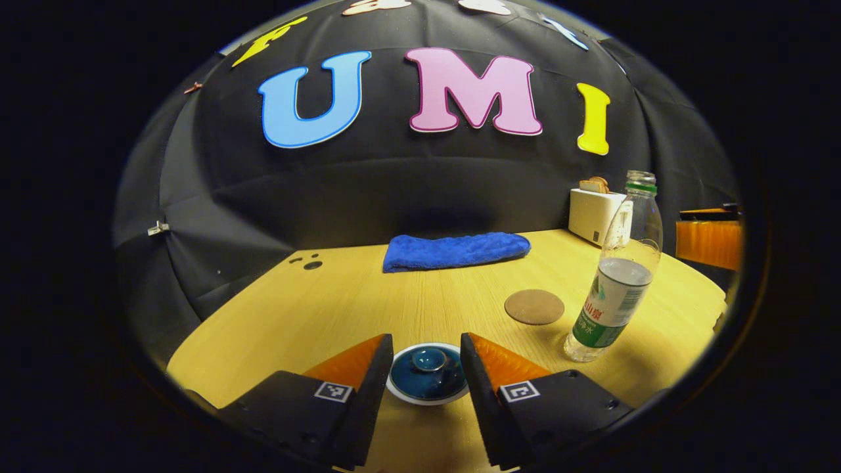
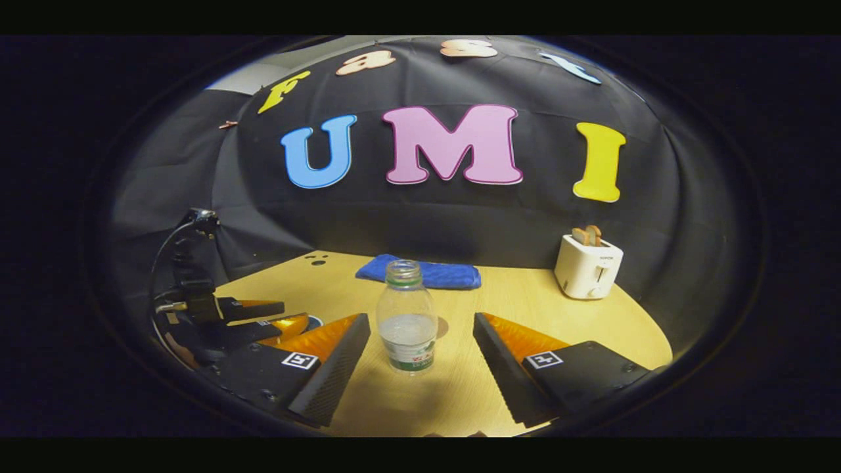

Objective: Open the teacup lid with one hand, grasp the water bottle and pour water into the teacup with the other hand; after pouring, place the water bottle on the coaster and then close the teacup lid.

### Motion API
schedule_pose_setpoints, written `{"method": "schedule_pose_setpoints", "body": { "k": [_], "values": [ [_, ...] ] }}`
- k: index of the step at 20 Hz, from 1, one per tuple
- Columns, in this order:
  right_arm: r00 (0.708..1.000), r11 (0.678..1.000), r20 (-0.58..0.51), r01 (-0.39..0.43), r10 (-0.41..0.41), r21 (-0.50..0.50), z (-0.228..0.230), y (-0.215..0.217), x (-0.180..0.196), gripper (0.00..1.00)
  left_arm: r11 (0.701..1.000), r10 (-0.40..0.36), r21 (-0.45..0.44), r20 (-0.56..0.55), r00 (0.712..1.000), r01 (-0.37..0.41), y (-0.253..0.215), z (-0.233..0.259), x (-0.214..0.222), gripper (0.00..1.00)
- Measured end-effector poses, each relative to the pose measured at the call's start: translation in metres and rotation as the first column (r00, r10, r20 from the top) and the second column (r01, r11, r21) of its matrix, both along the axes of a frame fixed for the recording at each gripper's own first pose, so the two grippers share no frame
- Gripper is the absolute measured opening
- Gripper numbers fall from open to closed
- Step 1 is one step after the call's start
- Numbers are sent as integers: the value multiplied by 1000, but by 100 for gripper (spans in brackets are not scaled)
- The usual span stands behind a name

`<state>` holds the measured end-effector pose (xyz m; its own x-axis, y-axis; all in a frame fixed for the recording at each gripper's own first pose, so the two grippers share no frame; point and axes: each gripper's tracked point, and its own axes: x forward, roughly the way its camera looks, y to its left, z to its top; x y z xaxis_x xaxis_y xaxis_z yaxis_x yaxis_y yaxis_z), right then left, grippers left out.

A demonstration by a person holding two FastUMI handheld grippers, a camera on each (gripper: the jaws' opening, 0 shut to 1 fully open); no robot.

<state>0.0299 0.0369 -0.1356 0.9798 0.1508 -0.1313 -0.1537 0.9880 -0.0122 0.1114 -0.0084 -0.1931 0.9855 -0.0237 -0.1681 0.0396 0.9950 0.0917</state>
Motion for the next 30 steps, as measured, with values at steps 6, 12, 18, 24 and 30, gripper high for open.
{"method": "schedule_pose_setpoints", "body": {
  "k": [6,12,18,24,30],
  "values": [
    [1000,1000,-2,-1,1,2,-10,4,5,98,1000,-9,8,-6,1000,9,-1,-11,2,50],
    [1000,1000,3,-8,8,10,-16,12,8,98,1000,-14,16,-5,1000,14,-3,-13,2,43],
    [1000,1000,6,3,-3,15,-34,12,17,98,999,-18,41,11,1000,18,-3,-15,3,34],
    [999,998,10,39,-39,41,-39,13,29,98,1000,-24,4,24,999,24,-2,-8,3,26],
    [998,997,18,64,-65,51,-40,18,41,99,999,-36,-16,49,998,37,8,14,-1,25]
  ]
}}
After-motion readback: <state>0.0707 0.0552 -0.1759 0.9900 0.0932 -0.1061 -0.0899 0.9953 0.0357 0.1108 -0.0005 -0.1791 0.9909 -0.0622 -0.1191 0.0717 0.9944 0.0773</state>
